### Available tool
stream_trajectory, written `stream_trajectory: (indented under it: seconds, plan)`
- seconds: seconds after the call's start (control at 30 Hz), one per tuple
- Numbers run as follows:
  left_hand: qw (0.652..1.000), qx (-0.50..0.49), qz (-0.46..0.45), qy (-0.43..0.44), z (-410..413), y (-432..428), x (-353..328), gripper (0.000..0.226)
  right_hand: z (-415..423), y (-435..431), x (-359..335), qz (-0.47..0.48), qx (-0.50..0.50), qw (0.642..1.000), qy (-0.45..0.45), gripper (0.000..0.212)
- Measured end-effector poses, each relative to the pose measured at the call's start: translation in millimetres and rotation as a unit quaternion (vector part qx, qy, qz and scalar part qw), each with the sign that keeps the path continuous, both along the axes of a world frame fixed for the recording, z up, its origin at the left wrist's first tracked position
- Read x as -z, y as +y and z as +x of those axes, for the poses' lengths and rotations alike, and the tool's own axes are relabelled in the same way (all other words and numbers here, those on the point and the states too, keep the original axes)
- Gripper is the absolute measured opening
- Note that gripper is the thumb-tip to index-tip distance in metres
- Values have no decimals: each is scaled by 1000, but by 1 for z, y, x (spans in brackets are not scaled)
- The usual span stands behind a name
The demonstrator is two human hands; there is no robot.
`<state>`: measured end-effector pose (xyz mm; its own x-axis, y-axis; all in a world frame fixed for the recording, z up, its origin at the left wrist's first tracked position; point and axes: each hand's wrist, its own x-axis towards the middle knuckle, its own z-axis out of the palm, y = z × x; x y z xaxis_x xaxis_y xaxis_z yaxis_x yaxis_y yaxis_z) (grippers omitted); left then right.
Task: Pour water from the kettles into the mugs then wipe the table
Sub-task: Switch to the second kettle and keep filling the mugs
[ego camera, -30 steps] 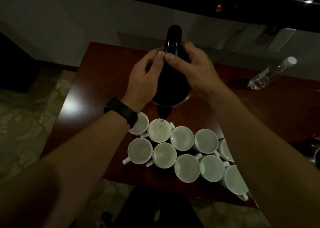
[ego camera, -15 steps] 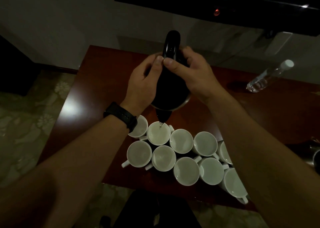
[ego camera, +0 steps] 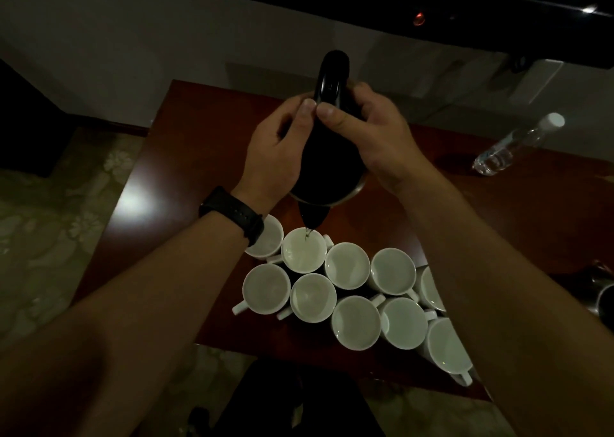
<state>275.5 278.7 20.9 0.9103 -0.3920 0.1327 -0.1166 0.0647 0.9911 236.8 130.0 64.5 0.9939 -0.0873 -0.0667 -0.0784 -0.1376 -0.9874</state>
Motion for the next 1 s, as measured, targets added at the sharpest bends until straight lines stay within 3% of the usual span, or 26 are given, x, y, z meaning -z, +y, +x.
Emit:
stream_trajectory:
  seconds: [1.0]
  plan:
    - [1000, 4, 10, 2, 1, -1, -2, 26, 4, -1, 0, -18, -5, 1000, -12, 12]
